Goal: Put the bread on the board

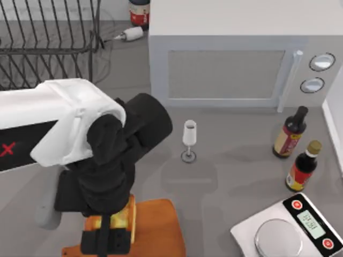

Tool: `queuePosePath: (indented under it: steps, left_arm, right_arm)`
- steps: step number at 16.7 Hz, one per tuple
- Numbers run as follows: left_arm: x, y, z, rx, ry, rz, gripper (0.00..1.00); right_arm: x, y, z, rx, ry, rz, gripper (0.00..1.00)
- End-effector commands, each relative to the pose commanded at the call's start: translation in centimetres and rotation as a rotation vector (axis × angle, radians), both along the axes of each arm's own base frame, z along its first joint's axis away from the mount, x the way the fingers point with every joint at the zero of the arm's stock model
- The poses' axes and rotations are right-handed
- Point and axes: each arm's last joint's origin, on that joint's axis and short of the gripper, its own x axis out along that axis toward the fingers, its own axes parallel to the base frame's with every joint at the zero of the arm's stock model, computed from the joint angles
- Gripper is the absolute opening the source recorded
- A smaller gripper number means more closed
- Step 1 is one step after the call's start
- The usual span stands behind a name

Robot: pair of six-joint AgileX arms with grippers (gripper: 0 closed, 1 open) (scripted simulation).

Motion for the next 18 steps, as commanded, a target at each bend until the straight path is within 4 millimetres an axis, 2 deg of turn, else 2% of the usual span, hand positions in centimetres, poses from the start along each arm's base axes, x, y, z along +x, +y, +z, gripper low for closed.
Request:
queuePosePath:
  steps: [6, 18]
  left_arm:
    - [0.1, 0.1, -0.3, 0.007, 0.007, 0.001, 0.0]
    - [0.1, -0.1, -3.7, -0.014, -0.011, -0.001, 0.0]
  right_arm:
    - [0.0, 0.0, 0.0, 0.0, 0.0, 0.0, 1.0]
    - [0.0, 0.0, 0.0, 0.0, 0.0, 0.0, 1.0]
